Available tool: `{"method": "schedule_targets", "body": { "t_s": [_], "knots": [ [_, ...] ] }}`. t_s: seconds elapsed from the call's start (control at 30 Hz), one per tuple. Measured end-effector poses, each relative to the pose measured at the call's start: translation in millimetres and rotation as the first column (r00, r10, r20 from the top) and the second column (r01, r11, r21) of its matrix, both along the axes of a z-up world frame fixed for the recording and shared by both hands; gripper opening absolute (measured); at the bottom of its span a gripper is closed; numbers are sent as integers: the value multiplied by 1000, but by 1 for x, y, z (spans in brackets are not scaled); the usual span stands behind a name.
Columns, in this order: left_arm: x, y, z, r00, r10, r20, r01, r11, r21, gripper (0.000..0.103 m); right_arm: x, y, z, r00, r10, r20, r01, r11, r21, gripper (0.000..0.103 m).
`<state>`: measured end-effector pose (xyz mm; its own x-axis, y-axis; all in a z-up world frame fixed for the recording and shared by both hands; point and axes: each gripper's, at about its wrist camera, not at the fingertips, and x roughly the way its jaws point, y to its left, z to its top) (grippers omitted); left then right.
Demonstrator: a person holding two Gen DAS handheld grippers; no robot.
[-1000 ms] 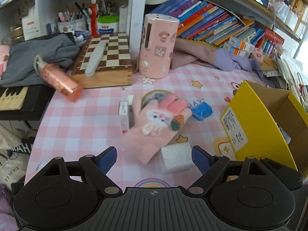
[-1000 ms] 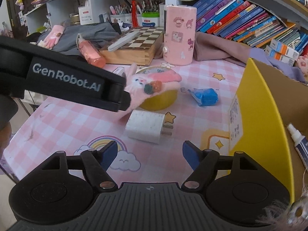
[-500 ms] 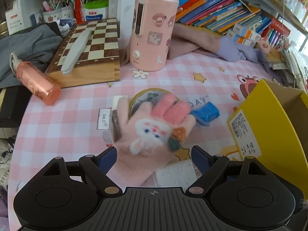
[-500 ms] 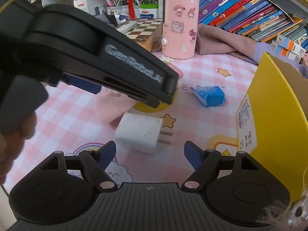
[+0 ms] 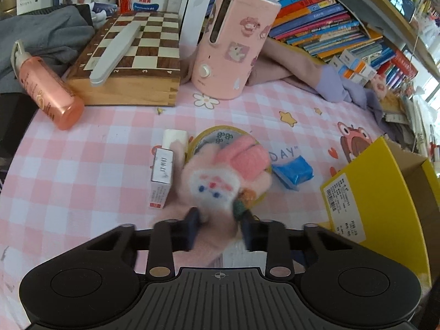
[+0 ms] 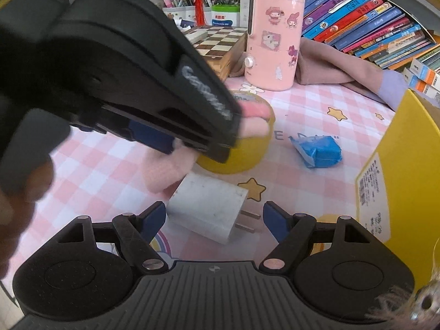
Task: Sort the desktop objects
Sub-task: 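Grasp the pink bunny glove with the left tool while the right tool grasps the white charger plug, then carry the glove and charger plug with both tools over the yellow box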
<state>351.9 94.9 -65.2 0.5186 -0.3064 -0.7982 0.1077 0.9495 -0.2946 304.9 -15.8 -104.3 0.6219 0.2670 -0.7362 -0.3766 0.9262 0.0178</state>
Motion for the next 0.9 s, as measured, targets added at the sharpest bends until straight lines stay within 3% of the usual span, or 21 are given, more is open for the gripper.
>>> {"method": "schedule_targets", "body": {
  "t_s": [0.17,0.9],
  "knots": [
    [-12,13,15,999,23,32,-22,999,-38,12,4,-2,-2,1000,12,1,-12,1000,-2,69],
    [-92,24,62,985,56,161,-31,988,-152,10,-47,-18,24,1000,2,23,-1,1000,-10,68]
  ]
}}
